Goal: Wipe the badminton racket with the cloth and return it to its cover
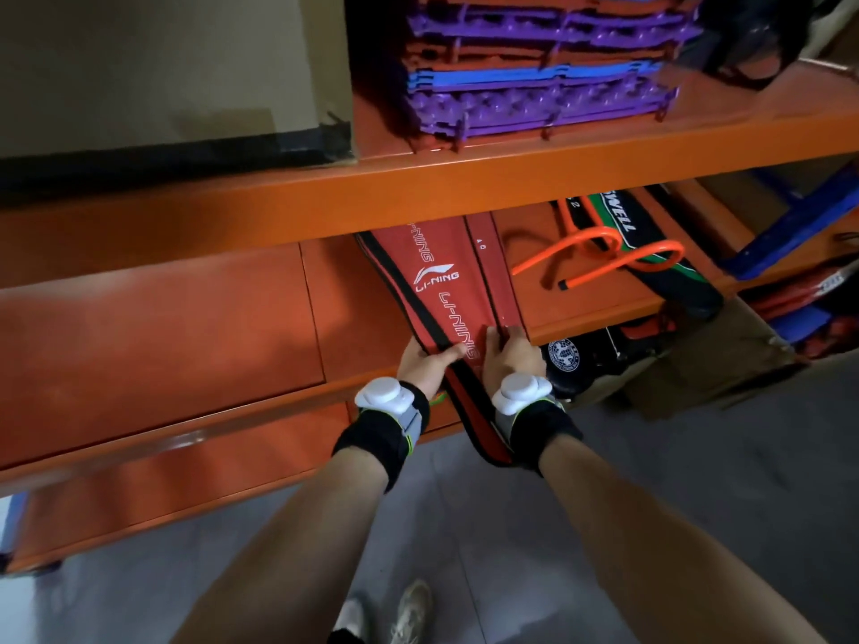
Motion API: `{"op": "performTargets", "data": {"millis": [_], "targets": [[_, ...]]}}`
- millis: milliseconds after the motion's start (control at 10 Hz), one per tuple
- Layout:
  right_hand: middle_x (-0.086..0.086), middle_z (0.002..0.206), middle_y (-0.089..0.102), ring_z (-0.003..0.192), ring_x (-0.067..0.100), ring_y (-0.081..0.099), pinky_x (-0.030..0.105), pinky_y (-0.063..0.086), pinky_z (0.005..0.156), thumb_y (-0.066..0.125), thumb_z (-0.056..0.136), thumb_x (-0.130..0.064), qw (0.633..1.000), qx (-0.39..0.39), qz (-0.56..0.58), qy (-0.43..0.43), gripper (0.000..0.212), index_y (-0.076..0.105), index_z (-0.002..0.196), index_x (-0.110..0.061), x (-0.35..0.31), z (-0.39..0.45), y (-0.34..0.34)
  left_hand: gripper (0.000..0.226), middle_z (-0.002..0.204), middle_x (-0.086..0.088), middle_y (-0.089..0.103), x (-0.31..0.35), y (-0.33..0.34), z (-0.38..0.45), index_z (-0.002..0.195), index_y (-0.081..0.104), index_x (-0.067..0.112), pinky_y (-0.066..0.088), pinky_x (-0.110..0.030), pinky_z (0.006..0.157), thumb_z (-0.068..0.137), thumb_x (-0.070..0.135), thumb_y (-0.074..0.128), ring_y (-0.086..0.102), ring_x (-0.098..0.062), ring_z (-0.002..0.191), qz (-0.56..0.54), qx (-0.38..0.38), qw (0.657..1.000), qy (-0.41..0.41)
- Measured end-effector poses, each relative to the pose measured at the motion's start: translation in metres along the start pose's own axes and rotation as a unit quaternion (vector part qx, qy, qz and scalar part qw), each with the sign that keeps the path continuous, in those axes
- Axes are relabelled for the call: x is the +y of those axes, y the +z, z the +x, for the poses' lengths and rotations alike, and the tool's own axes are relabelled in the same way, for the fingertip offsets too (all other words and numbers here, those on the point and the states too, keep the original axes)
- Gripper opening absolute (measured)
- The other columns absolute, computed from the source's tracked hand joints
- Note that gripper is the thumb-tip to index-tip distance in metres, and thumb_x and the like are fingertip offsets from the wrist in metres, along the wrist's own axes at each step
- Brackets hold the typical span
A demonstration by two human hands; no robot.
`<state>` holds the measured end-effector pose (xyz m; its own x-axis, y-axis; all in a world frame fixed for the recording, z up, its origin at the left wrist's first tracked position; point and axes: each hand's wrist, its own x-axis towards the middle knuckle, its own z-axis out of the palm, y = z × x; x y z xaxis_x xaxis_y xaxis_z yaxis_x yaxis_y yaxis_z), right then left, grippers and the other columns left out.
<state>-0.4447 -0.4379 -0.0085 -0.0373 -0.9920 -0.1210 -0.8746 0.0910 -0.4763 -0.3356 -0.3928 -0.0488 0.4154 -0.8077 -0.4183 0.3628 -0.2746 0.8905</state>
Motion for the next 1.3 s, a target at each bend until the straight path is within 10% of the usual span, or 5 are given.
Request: {"op": "performTargets", "data": {"millis": [300, 700, 1000, 1300], "targets": [[0.014, 0.111, 0.069, 0.103, 0.035, 0.065, 0.037, 0.048, 0.086, 0.05, 0.09, -0.03, 0.994, -0.095, 0.054, -0.014, 0.037, 0.05, 0.125, -0.017, -0.013, 0.079, 0.024, 0.037, 0.096, 0.014, 0.072, 0.023, 0.01, 0.086, 0.102, 0.063, 0.036, 0.048, -0.026, 0.083, 0.075, 0.017, 0.079, 0.067, -0.011, 0.095, 0.085, 0.022, 0.995, 0.043], [0.011, 0.133, 0.058, 0.12, 0.029, 0.056, 0.026, 0.04, 0.089, 0.054, 0.087, -0.006, 0.979, -0.186, 0.089, 0.004, 0.056, 0.043, 0.141, -0.017, -0.004, 0.128, 0.04, 0.057, 0.121, -0.014, 0.064, 0.015, 0.031, 0.159, 0.13, 0.045, 0.004, 0.047, -0.051, 0.1, 0.082, 0.011, 0.074, 0.061, -0.034, 0.111, 0.165, 0.0, 0.986, 0.034], [0.006, 0.116, 0.07, 0.107, 0.03, 0.065, 0.041, 0.053, 0.092, 0.05, 0.087, -0.014, 0.986, -0.133, 0.094, 0.021, 0.037, 0.061, 0.12, -0.025, 0.008, 0.108, 0.021, 0.074, 0.137, -0.019, 0.043, 0.022, 0.036, 0.148, 0.135, 0.038, 0.001, 0.043, -0.046, 0.1, 0.083, 0.043, 0.07, 0.051, -0.04, 0.12, 0.34, 0.09, 0.935, -0.036], [0.004, 0.088, 0.076, 0.085, 0.028, 0.072, 0.045, 0.058, 0.082, 0.053, 0.087, -0.02, 0.969, -0.129, 0.204, -0.048, 0.015, 0.063, 0.084, -0.03, 0.014, 0.054, 0.014, 0.024, 0.114, -0.007, 0.069, 0.008, 0.009, 0.052, 0.111, 0.065, 0.017, 0.05, -0.033, 0.088, 0.091, 0.026, 0.055, 0.064, -0.029, 0.1, 0.284, 0.135, 0.949, -0.008]]}}
